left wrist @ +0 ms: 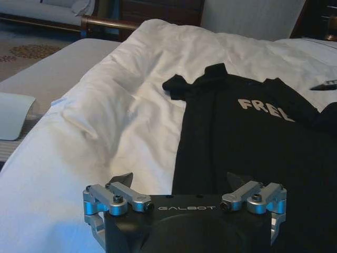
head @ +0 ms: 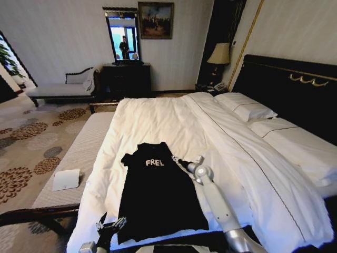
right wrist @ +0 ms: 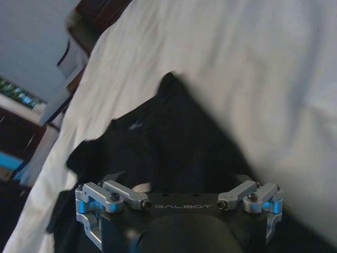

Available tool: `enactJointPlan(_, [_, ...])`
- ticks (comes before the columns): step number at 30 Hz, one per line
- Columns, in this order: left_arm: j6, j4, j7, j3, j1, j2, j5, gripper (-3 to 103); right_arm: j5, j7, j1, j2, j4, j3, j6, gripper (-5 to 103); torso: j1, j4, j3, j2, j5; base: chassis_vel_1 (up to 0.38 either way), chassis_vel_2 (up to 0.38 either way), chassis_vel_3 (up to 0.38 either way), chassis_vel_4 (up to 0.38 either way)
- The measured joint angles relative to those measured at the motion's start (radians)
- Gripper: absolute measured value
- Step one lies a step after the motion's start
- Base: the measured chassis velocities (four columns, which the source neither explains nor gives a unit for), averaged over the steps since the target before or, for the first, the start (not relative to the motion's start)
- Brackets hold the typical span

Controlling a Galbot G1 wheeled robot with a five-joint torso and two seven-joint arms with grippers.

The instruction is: Fold the clothes on the bed.

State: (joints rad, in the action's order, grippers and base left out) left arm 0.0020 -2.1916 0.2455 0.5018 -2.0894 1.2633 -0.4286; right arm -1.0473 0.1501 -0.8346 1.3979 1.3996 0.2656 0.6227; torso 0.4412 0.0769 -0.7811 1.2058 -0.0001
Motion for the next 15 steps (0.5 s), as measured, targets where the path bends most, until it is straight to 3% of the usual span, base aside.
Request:
enactJointPlan(9, [-0.014, -0.001, -0.003, 0.010, -0.010, 0.000, -0.014, 100, 0.024, 0.001, 0.020, -0.008, 0.019, -0.158, 0.015, 100, 0.000, -0.0001, 0.000, 0.000, -0.0001, 0.000, 0.000, 0.000, 0.000])
enactJointPlan(15, [-0.016, 0.003, -0.004, 0.010, -0.008, 0.001, -0.020, 100, 0.051, -0.009, -0.081, -0.096, 0.175, -0.283, 0.043, 100, 0.000, 0.0002, 0.000, 0.000, 0.0002, 0.000, 0.000, 0.000, 0.000])
